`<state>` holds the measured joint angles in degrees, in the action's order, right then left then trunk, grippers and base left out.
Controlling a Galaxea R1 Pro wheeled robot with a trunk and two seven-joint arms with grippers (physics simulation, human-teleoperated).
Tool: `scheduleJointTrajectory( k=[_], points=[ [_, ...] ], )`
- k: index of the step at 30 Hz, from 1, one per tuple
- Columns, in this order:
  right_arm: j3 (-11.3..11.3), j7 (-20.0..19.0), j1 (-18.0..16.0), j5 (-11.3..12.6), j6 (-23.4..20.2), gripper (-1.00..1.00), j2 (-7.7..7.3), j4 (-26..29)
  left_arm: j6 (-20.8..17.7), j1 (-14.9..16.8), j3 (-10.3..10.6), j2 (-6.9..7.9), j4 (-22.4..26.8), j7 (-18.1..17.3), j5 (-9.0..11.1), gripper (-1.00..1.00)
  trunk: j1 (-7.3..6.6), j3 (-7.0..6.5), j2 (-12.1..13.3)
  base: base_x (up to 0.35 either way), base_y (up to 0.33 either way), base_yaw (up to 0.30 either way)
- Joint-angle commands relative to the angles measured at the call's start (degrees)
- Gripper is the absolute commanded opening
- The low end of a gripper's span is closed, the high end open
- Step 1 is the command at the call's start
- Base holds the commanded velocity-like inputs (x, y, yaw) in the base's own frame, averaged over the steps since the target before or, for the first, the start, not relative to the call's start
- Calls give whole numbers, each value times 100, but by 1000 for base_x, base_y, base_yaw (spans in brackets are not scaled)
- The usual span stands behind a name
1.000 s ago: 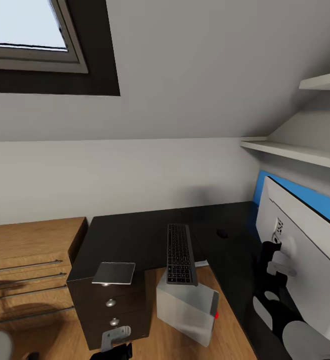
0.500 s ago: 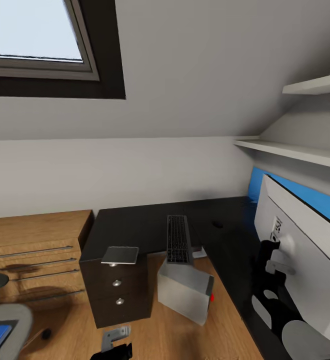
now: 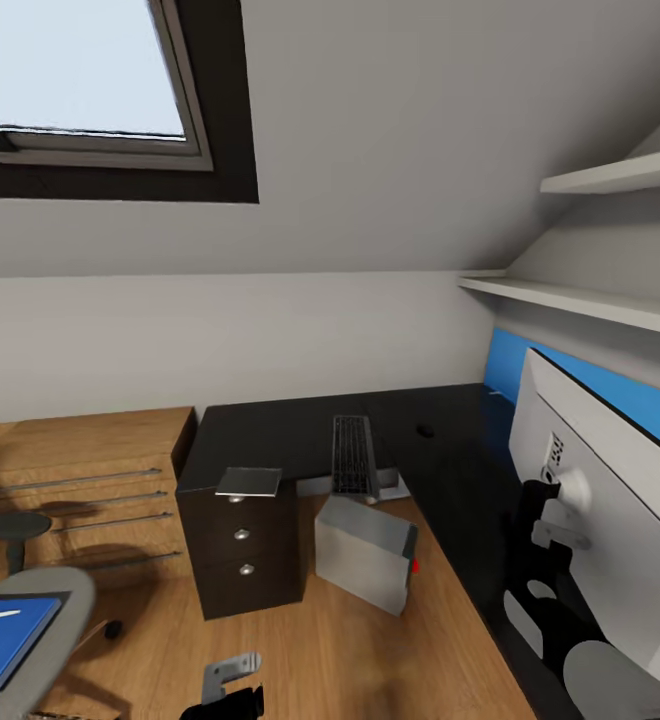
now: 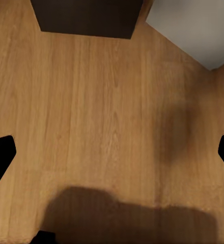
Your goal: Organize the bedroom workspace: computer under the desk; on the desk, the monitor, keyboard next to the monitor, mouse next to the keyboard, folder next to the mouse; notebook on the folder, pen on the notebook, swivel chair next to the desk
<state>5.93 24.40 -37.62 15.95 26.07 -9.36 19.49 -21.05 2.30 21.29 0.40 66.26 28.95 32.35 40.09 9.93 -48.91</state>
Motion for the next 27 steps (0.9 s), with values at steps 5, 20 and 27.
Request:
scheduleJointTrajectory(
  k=[5,20,27],
  points=[
    [42,21,-9,-45,12,-100,-4,19,-13,4,10,4,9,49,43,100,-3,8,-8,-332,-119,0],
    [48,21,-9,-56,12,-100,-4,19,-13,7,-2,6,8,49,43,100,-3,8,-8,-297,-195,23],
    [48,21,-9,-56,12,-100,-4,19,-13,6,-10,9,9,49,43,100,-3,8,-8,-291,-205,112]
  ],
)
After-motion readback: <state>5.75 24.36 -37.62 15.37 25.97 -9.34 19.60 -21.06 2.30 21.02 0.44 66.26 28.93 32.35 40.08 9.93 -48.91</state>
